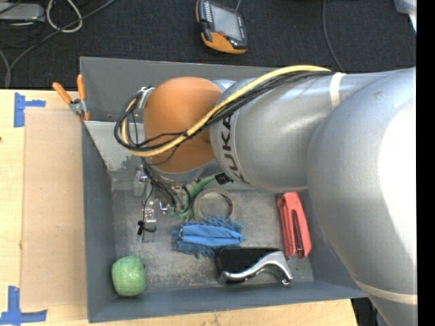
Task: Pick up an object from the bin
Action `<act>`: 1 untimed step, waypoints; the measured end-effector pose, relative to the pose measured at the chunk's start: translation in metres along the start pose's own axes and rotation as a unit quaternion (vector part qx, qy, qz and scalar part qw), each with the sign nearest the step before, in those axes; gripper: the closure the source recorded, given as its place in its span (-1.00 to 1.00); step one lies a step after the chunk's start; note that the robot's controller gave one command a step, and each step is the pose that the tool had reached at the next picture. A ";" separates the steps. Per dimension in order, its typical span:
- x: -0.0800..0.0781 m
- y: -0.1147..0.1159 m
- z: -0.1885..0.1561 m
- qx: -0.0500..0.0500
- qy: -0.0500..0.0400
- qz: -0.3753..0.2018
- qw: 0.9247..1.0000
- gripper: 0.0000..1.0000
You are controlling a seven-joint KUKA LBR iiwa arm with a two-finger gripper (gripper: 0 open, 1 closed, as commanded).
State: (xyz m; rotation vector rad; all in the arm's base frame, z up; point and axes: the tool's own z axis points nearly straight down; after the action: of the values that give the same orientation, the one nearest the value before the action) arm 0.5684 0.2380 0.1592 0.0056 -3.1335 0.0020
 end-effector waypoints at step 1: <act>-0.002 -0.002 -0.005 -0.001 -0.003 0.003 1.000 -1.00</act>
Offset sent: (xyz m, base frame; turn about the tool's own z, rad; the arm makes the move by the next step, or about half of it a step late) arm 0.0131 -0.0949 -0.0892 -0.1977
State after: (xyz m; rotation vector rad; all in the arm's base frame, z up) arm 0.5704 0.2361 0.1641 -0.0023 -3.1399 0.0000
